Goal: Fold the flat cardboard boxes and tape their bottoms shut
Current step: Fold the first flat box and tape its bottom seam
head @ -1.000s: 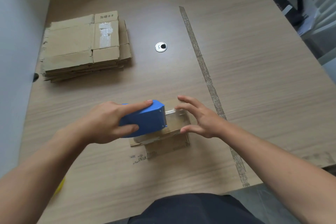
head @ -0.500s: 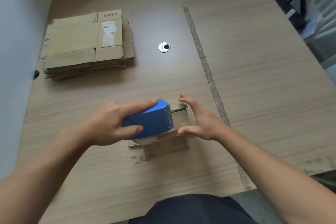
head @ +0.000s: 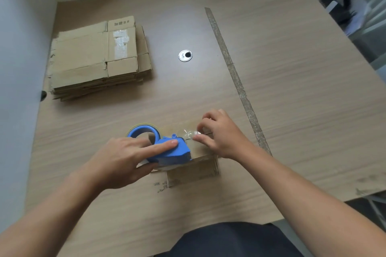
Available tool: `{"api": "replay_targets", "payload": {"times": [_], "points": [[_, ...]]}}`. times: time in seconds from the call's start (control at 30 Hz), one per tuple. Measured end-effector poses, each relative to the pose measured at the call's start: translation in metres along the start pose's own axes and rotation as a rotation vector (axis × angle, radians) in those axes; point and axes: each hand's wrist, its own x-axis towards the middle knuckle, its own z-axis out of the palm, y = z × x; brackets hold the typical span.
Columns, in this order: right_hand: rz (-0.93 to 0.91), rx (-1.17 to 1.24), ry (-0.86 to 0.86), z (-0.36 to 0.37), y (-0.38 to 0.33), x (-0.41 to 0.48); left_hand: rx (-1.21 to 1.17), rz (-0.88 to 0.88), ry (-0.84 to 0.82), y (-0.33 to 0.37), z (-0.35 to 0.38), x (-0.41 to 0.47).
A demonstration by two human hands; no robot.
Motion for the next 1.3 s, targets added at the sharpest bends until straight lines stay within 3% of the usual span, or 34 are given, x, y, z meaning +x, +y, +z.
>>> {"api": "replay_targets", "payload": {"times": [0.33, 0.47, 0.67, 0.77, 1.03, 1.3], "points": [[0.159, -0.081, -0.054, 0.006, -0.012, 0.005, -0.001, 0.01, 0.051, -0.002, 0.008, -0.004], [0.156, -0.081, -0.068, 0.002, -0.013, 0.003, 0.028, 0.024, 0.045, -0.001, 0.009, -0.003], [0.037, -0.352, -0.197, 0.009, -0.022, 0.013, 0.045, 0.055, 0.07, 0.004, 0.012, -0.005], [-0.02, -0.31, -0.195, 0.011, -0.027, 0.02, 0.045, 0.061, 0.085, 0.004, 0.013, -0.007], [0.062, -0.129, -0.224, 0.005, -0.032, 0.027, 0.026, 0.039, 0.1, 0.004, 0.016, -0.012], [0.041, 0.123, -0.21, -0.026, -0.021, 0.016, -0.115, -0.118, 0.051, 0.0, 0.013, 0.001]]}}
